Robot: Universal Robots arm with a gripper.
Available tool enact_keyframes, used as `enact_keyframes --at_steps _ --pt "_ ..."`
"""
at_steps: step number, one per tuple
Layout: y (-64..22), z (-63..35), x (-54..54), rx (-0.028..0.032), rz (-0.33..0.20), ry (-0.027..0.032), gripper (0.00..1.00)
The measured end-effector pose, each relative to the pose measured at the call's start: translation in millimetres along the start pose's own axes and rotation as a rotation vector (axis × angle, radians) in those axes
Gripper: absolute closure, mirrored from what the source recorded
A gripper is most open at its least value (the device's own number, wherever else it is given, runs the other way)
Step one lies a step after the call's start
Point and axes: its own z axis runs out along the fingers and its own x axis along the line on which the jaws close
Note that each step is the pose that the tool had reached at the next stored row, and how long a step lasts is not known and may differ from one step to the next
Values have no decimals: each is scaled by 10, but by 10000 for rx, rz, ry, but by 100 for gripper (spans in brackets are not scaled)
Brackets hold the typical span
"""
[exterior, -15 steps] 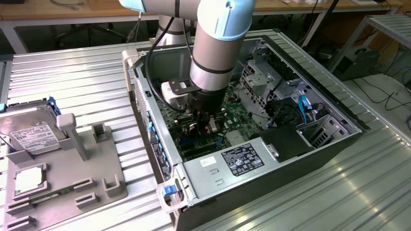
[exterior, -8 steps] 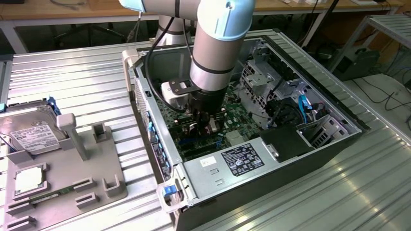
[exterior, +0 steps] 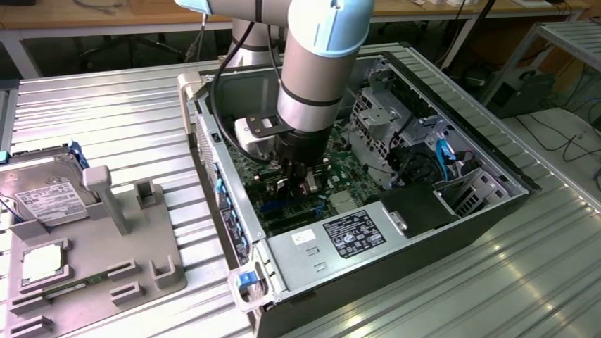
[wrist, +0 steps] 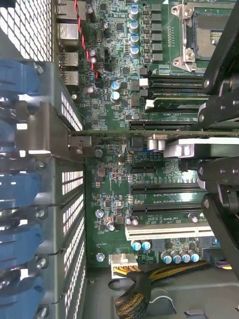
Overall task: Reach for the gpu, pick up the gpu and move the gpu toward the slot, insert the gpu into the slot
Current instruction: 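Insert the gpu into the slot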
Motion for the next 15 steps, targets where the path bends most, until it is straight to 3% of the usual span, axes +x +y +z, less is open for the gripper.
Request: enact_keyframes --at_steps 15 --pt "0 33 -2 -3 -65 2 72"
